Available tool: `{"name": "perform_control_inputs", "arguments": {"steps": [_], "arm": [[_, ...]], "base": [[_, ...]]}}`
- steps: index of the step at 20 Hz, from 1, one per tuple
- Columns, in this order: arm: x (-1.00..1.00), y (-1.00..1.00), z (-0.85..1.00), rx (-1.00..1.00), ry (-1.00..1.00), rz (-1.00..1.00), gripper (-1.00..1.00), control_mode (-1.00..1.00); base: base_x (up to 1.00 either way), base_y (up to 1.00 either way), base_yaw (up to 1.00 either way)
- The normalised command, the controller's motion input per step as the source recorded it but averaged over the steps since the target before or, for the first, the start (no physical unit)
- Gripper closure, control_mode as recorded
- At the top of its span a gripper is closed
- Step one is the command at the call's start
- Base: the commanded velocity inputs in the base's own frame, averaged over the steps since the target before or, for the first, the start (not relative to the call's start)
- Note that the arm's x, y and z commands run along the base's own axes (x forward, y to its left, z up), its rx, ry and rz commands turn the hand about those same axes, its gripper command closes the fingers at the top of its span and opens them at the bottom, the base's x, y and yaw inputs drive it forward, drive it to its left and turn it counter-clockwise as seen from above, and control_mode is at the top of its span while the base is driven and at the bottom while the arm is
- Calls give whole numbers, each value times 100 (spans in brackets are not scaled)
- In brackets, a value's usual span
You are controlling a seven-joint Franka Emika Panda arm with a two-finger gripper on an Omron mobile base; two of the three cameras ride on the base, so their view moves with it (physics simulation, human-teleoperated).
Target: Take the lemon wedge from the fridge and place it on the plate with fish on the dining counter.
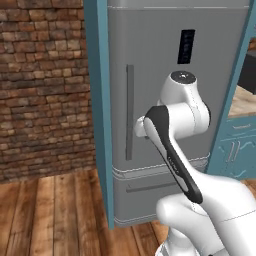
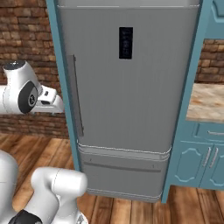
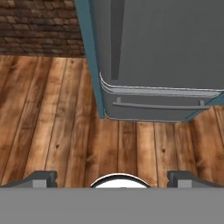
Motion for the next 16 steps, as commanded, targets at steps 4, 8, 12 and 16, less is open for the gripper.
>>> {"name": "perform_control_inputs", "arguments": {"steps": [4, 8, 12, 16], "arm": [[0, 0, 0, 0, 0, 0, -100, 100], [0, 0, 0, 0, 0, 0, -100, 100], [0, 0, 0, 0, 0, 0, -100, 100], [0, 0, 0, 0, 0, 0, -100, 100]], "base": [[-59, 0, -5], [-5, -1, -3], [-61, -4, -2], [1, 25, -3]]}}
